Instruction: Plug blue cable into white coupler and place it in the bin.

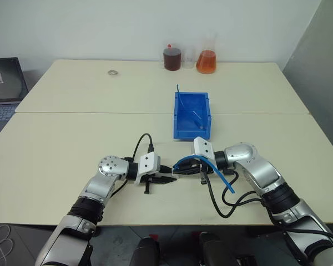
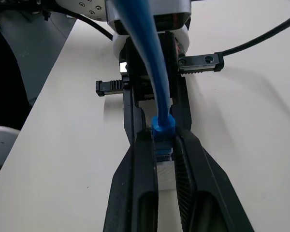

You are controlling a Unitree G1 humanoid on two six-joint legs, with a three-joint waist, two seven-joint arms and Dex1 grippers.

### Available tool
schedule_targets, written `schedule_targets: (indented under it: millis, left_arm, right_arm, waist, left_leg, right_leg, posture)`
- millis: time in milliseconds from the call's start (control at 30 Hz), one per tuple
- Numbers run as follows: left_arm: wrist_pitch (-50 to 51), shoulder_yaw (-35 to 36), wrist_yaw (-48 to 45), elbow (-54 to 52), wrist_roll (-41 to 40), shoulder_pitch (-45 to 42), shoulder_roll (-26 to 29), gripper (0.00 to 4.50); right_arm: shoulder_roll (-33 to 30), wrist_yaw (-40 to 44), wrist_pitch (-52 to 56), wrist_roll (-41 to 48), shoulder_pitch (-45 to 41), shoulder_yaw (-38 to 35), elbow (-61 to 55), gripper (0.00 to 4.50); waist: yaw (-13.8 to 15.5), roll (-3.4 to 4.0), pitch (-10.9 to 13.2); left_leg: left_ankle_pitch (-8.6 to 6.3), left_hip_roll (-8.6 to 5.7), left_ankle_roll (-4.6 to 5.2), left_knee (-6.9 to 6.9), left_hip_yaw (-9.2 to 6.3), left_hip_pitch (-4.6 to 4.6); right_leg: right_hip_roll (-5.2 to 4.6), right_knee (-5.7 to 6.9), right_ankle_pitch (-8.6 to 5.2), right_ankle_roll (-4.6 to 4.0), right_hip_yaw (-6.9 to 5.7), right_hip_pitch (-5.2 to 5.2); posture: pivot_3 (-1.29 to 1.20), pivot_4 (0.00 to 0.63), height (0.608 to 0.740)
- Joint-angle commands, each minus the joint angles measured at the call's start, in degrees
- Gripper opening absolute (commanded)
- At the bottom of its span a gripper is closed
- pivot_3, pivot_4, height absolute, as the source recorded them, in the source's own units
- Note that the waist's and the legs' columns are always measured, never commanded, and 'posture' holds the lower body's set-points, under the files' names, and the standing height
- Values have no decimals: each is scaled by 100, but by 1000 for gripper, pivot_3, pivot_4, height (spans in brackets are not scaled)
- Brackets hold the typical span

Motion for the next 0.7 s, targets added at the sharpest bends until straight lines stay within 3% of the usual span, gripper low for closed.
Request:
schedule_targets:
  millis: [33,300,700]
  left_arm:
    - [35,-29,-34,-48,72,70,50,777]
    - [-2,-39,-17,-56,94,90,54,777]
    - [7,-9,42,-249,93,228,134,777]
  right_arm:
    - [-79,304,48,-230,-94,287,131,183]
    - [5,455,321,-267,-328,330,354,183]
    - [58,409,68,-483,60,522,637,183]
  waist:
    - [0,0,-1]
    - [1,0,-4]
    - [-5,11,-46]
  left_leg:
    - [0,0,0,0,0,1]
    - [0,0,0,0,-1,6]
    - [0,0,0,-3,2,15]
  right_leg:
    - [0,0,0,0,-1,1]
    - [0,5,0,-1,-1,4]
    - [0,6,-3,-4,3,9]
  posture:
    - [0,150,740]
    - [0,150,740]
    - [0,150,740]
